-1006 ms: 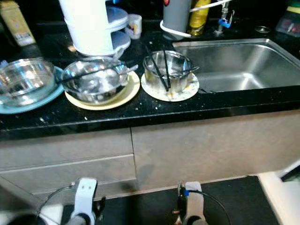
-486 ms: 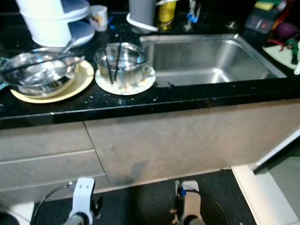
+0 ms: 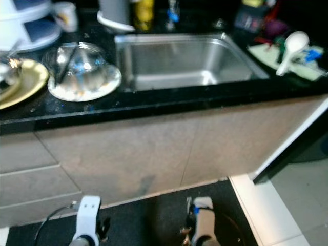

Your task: Kitchen organization

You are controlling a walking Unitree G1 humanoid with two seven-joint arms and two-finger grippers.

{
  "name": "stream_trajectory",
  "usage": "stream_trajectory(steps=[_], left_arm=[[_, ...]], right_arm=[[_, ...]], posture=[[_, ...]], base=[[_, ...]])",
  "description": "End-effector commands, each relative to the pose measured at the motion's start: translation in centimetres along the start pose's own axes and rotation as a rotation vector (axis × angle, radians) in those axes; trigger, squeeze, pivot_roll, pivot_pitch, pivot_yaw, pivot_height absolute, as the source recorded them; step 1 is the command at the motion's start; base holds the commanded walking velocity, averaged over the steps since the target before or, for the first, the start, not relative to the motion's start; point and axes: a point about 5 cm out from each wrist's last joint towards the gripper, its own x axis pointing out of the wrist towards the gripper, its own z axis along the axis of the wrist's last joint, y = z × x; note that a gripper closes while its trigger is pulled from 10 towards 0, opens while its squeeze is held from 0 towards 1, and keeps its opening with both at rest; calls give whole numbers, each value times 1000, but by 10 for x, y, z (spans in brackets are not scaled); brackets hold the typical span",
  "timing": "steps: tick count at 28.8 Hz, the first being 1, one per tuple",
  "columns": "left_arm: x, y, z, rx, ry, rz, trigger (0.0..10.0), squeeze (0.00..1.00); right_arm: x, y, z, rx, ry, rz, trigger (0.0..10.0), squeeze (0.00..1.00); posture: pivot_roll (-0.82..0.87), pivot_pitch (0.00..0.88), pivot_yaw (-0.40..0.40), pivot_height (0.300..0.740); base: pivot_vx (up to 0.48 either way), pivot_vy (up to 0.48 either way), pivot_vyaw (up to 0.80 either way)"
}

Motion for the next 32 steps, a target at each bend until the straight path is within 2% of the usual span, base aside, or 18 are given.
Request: stream_trajectory(steps=[1, 11, 13, 15, 20, 29, 32], left_arm=[[-6, -1, -13, 2, 45, -2, 10000, 0], [-5, -2, -13, -5, 40, -4, 10000, 0], [-4, -2, -11, -87, 38, 2, 10000, 0], [-3, -4, -9, -114, 23, -13, 10000, 0], [-2, -5, -7, -103, 14, -20, 10000, 0], [-4, -4, -10, -78, 24, -21, 10000, 0], [-5, -6, -12, -22, 33, -42, 10000, 0]], right_arm=[[-5, -6, -11, -1, 42, -18, 10000, 0], [-5, -7, -11, -5, 42, -16, 10000, 0], [-5, -7, -10, -6, 41, -14, 10000, 0], [-5, -7, -10, -7, 41, -14, 10000, 0], [-4, -6, -10, -6, 41, -14, 10000, 0], [-4, -6, -9, -4, 41, -16, 10000, 0], [-4, -6, -8, -4, 40, -16, 10000, 0]], posture=[[-76, 207, -50, 740], [-76, 207, -50, 740], [-76, 207, -50, 740], [-76, 207, -50, 740], [-77, 206, -52, 740], [-78, 207, -51, 740], [-76, 207, -51, 740]], base=[[0, -379, 0], [0, -377, 0], [0, 0, 0], [0, 412, 0], [0, 480, 0], [0, 0, 0], [0, 0, 0]])
